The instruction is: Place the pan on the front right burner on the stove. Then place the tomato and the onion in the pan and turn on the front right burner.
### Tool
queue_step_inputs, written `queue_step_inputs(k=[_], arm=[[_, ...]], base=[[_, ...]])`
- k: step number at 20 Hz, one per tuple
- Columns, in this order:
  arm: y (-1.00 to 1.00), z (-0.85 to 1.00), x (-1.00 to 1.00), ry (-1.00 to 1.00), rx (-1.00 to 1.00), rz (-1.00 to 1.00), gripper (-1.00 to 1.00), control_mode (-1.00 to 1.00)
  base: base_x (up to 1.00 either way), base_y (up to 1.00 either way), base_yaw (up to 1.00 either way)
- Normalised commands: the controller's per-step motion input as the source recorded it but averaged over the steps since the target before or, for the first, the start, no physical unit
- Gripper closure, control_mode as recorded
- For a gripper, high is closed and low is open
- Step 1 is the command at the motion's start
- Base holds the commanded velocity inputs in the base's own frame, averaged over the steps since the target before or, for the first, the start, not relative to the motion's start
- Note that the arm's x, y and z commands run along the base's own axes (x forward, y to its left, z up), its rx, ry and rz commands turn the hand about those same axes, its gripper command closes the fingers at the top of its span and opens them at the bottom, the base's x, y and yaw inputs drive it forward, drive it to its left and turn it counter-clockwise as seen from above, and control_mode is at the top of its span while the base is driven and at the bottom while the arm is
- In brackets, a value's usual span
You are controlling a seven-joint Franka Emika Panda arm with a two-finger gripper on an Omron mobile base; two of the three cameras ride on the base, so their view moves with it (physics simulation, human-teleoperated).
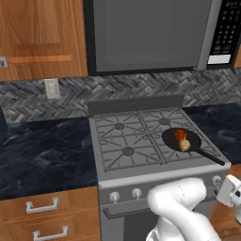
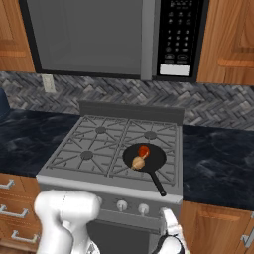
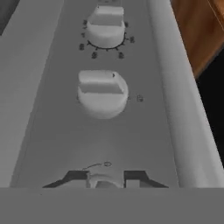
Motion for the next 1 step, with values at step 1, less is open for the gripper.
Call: queue_step_inputs(k=[1], arm=[[0.10, 0.00, 0.00, -0.05, -0.50, 0.05, 1.00, -1.00]], base=[[0.00, 0.00, 0.00]])
